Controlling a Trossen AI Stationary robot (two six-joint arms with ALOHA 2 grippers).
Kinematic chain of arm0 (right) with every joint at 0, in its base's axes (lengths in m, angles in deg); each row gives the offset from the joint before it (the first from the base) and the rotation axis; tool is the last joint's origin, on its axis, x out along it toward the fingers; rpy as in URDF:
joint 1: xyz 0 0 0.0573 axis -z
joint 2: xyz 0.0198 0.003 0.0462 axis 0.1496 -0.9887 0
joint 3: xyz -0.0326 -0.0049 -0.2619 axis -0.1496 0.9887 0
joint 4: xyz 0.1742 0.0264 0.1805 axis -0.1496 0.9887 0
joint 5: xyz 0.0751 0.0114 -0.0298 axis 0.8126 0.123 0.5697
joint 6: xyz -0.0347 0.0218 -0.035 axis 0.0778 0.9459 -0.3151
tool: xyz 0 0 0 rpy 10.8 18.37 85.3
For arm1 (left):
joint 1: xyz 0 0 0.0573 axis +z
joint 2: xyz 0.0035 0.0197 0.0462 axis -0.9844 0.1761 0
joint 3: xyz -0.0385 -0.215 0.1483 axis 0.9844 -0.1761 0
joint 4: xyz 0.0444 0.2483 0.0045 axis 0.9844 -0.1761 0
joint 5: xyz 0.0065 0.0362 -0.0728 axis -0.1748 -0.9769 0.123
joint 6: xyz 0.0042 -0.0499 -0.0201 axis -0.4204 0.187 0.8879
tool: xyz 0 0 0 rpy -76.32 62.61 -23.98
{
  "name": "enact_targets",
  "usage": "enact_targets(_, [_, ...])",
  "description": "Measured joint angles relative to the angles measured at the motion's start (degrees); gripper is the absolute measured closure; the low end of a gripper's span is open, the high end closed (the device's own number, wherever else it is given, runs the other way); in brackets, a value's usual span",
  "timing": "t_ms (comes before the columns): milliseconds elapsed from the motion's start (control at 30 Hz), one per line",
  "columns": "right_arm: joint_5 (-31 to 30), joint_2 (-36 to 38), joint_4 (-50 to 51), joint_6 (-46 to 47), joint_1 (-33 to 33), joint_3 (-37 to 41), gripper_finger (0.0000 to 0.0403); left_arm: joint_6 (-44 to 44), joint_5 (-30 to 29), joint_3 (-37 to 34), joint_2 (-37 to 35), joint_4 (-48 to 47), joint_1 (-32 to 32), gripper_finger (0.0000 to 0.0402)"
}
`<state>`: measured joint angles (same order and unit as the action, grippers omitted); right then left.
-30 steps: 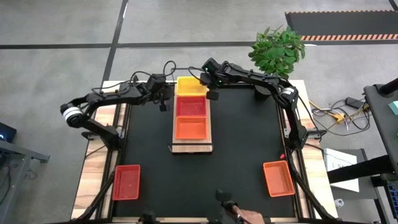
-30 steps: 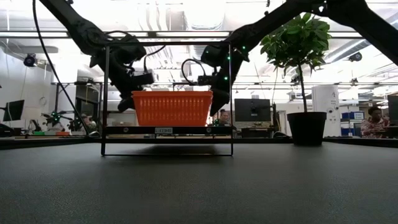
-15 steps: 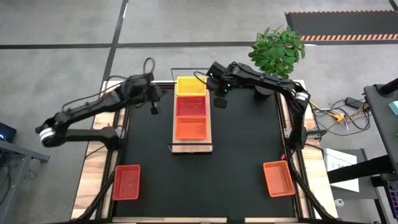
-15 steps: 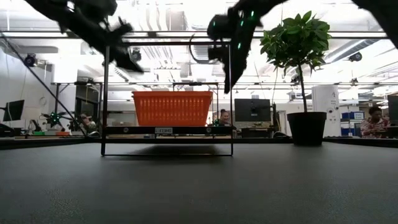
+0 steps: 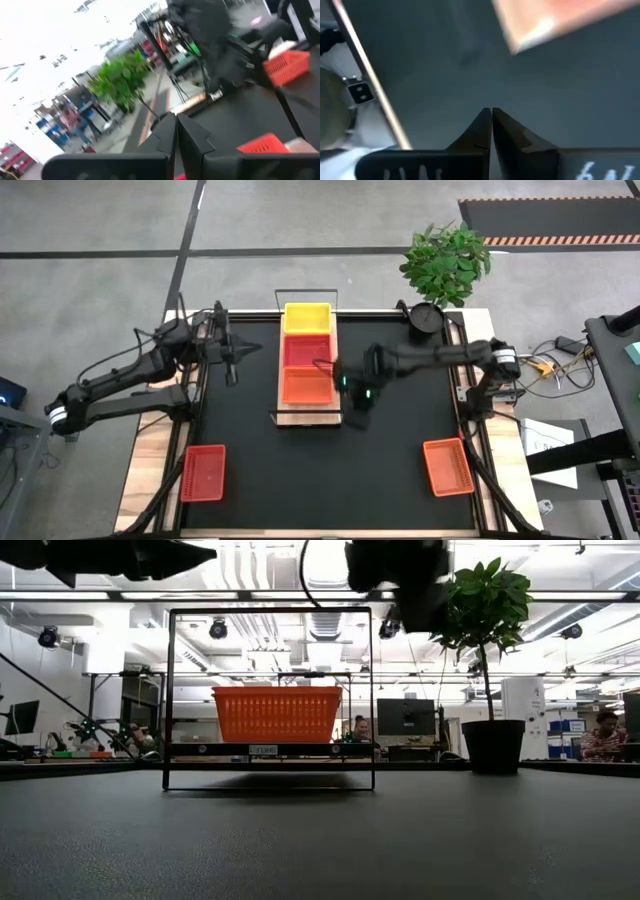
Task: Stack baskets on shelf by color
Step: Stack the orange bin on top of the stacked orange bins on the shelf
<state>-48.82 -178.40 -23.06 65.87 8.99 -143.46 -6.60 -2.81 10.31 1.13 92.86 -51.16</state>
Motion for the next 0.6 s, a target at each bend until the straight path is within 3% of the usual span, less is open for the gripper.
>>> enact_targets(300, [5.6,-0.1,0.3,40.6,-15.9,4.5,0.0380,9.8,0.1,-4.1,-1.7,11.7,-0.3,0.0401])
enact_targets(600, [3.9,-0.1,0.4,63.9,-28.5,7.4,0.0284,12.9,0.1,-3.8,-1.9,12.1,-0.6,0.0401])
